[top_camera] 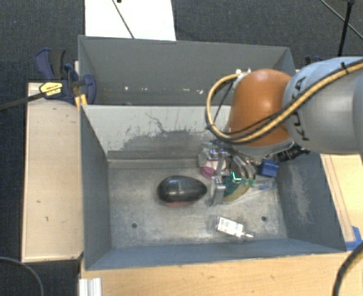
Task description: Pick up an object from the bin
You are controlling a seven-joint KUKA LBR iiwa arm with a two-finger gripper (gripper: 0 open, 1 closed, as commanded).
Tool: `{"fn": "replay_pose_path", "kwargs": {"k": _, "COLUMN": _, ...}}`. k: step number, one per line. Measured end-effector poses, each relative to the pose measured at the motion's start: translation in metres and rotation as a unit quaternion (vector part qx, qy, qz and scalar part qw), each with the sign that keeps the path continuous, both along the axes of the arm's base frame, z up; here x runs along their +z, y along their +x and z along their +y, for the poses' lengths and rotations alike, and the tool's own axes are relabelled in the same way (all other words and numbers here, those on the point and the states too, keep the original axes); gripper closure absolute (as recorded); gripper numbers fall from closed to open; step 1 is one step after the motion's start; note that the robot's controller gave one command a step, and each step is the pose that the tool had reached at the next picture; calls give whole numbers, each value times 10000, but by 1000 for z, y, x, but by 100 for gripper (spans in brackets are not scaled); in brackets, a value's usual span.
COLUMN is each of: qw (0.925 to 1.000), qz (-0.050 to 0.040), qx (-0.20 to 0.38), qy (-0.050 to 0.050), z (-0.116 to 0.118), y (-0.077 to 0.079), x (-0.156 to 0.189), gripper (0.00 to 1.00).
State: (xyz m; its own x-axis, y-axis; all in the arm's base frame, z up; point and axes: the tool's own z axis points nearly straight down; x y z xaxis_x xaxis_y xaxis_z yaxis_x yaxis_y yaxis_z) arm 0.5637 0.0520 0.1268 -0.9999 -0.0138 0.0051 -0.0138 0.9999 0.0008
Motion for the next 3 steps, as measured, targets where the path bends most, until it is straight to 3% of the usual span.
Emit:
{"fn": "replay_pose_path", "kwargs": {"k": 1, "qw": 9995, "qz": 1, "qx": -302, "qy": 3, "z": 48, "y": 4, "x": -60, "gripper": 0}}
{"fn": "replay_pose_path", "kwargs": {"k": 2, "qw": 9994, "qz": -40, "qx": -332, "qy": 10, "z": 46, "y": 6, "x": -54, "gripper": 100}}
{"fn": "replay_pose_path", "kwargs": {"k": 3, "qw": 9984, "qz": -74, "qx": 554, "qy": -1, "z": 25, "y": -7, "x": 127, "gripper": 100}}
